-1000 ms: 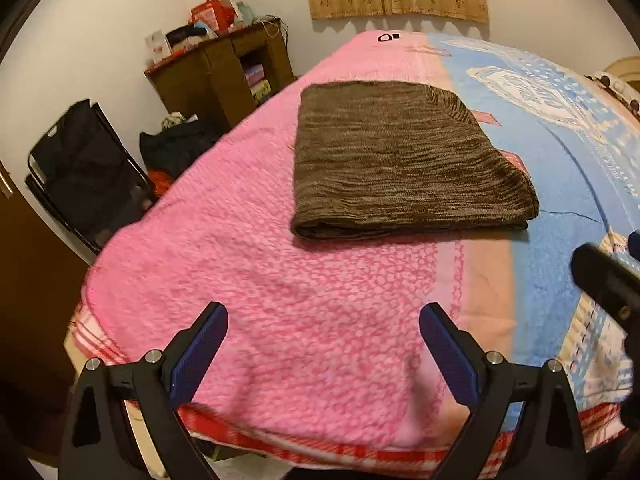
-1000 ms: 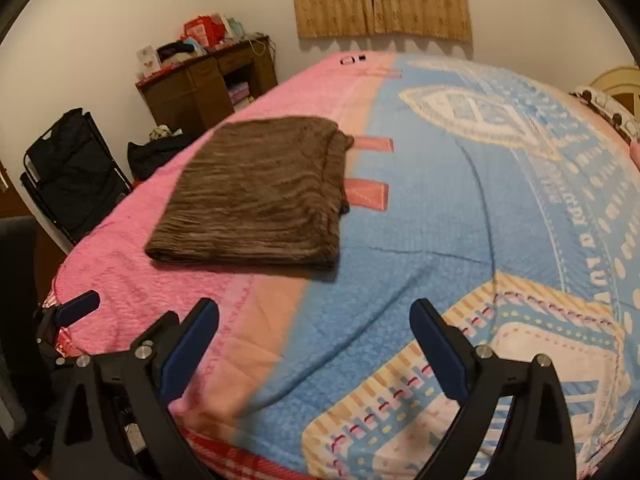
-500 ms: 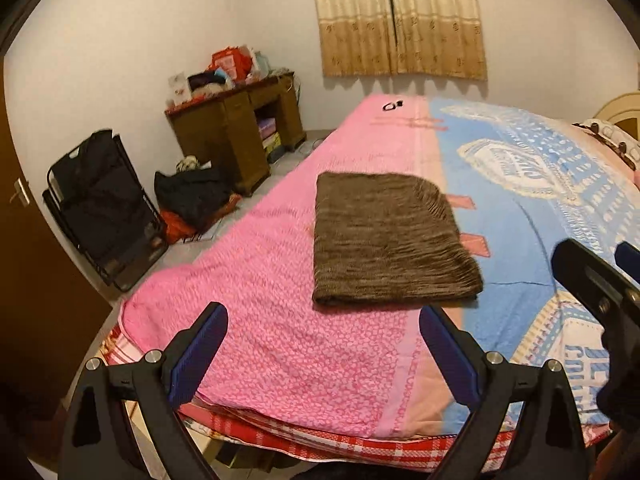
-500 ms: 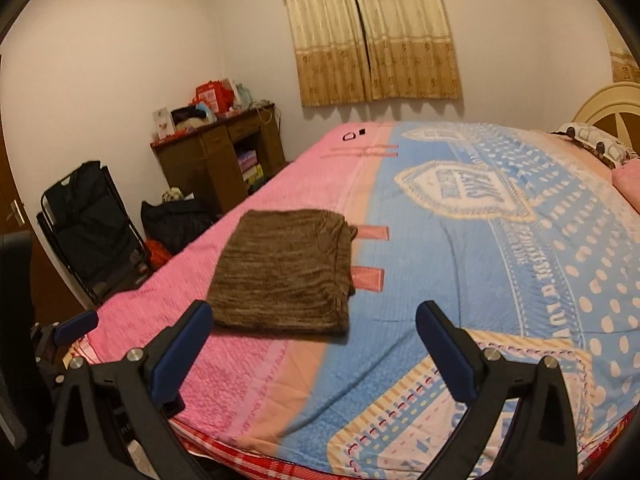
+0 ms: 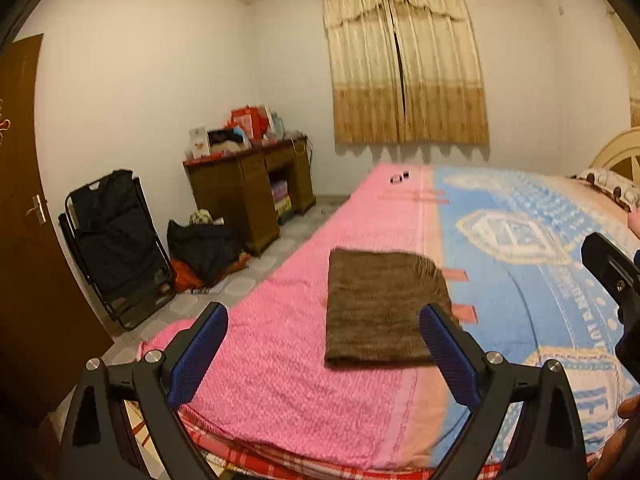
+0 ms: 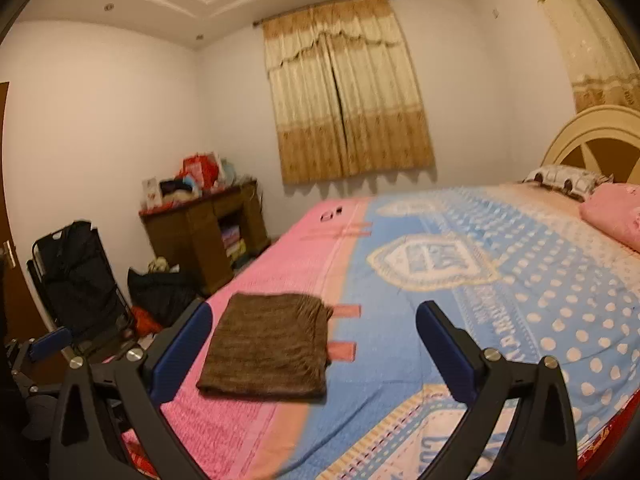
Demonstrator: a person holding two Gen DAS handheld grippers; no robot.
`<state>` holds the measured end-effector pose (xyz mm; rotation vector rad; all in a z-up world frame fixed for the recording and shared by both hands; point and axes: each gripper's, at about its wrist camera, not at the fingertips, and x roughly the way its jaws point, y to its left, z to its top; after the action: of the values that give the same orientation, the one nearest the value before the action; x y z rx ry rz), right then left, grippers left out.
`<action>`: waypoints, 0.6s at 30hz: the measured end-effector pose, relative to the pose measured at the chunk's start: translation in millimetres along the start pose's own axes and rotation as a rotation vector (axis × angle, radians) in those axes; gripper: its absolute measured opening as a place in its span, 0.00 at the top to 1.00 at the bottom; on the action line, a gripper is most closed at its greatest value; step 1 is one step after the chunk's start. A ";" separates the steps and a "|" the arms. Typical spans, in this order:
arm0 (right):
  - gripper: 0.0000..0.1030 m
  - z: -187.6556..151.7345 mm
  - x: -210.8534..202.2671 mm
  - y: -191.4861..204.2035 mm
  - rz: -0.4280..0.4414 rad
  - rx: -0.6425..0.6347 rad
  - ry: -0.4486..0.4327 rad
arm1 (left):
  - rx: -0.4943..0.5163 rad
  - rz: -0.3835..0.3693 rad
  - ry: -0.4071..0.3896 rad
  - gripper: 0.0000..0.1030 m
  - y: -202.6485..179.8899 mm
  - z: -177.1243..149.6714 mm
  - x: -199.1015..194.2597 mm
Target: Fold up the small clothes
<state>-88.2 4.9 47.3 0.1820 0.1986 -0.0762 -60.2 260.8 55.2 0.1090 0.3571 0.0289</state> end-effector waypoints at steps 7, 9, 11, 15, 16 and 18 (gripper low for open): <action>0.00 0.3 -0.5 -1.5 -0.022 -0.020 -0.036 | 0.020 -0.008 -0.012 0.06 -6.0 -0.4 -0.9; 0.00 0.1 -0.9 -2.6 -0.027 -0.019 -0.039 | 0.021 -0.029 0.001 0.06 -7.0 -0.8 1.5; 0.00 -0.6 -1.6 -5.5 -0.038 -0.016 -0.044 | 0.011 -0.053 0.014 0.06 -8.2 -3.1 2.8; 0.00 -2.0 -2.2 -8.9 -0.047 -0.005 -0.041 | 0.004 -0.032 0.025 0.06 -7.0 -4.1 7.2; 0.00 -2.1 -1.6 -8.9 -0.046 -0.004 -0.037 | 0.009 -0.015 0.021 0.06 -7.1 -4.4 7.9; 0.00 -3.0 -1.5 -8.9 -0.043 -0.004 -0.033 | 0.019 0.006 0.012 0.06 -8.1 -4.8 7.6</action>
<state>-91.1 -3.2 43.3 0.1728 0.1698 -0.1213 -54.7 253.5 47.2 0.1288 0.3690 0.0316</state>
